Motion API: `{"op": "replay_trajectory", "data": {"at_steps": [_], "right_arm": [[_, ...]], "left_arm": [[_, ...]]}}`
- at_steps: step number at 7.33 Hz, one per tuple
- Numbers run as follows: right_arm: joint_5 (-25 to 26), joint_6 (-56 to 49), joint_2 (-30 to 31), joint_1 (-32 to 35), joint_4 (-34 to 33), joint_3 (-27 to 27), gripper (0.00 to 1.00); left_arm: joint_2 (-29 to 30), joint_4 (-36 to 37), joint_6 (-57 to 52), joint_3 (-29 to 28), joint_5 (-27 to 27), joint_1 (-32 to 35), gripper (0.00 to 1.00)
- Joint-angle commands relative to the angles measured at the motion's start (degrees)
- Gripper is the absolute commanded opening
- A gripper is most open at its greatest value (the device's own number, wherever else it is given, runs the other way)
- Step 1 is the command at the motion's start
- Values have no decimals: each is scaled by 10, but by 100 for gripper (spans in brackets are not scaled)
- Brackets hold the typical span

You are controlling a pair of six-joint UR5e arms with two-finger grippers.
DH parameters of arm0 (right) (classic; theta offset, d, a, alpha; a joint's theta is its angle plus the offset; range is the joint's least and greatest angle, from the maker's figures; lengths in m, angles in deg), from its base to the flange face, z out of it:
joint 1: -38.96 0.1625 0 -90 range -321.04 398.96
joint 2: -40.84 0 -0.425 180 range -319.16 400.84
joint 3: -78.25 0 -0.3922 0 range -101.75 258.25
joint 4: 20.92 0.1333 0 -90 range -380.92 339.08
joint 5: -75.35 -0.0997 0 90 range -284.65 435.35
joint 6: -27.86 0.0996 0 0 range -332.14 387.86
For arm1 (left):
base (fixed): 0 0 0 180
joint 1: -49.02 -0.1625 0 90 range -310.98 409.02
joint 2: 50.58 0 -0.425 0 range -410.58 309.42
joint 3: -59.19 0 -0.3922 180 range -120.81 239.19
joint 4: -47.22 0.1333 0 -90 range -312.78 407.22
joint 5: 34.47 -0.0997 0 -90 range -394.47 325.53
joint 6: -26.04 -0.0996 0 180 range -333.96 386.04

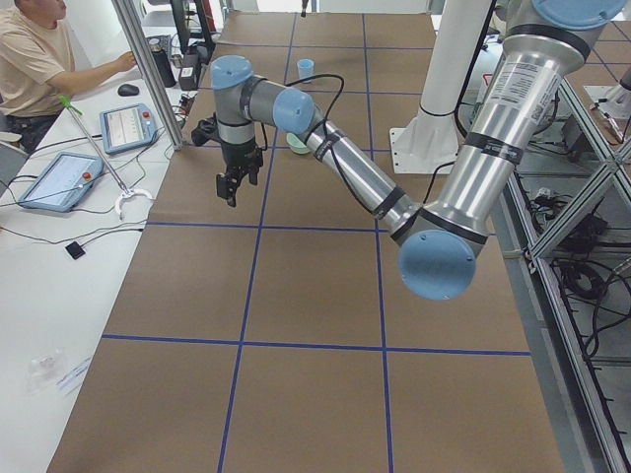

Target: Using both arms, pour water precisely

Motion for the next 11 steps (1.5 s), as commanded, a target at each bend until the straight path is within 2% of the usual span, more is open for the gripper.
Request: {"op": "replay_trajectory", "data": {"at_steps": [1,2,4,5,7,8,9,11], "right_arm": [[30,96,7,-62,3,65,100],[74,146,7,-105,3,88,100],[219,310,8,-215,7,121,100],[315,388,14,-278,7,129,100],[546,523,47,-416,5,131,100],[628,574,65,-467,4,130,100],[706,628,66,-517,1,115,100],[823,693,59,-567,0,47,100]], "left_arm": [[-107,-94,-80,-27,9,104,100],[-119,-97,-87,-37,9,109,100],[-137,-97,-87,-33,8,110,100],[-137,-97,-87,-35,8,110,100],[-158,-97,-87,-35,8,110,100],[-162,-97,-87,-33,8,111,100],[-162,-97,-87,-32,8,111,100],[-162,-97,-87,-31,9,112,100]]}}
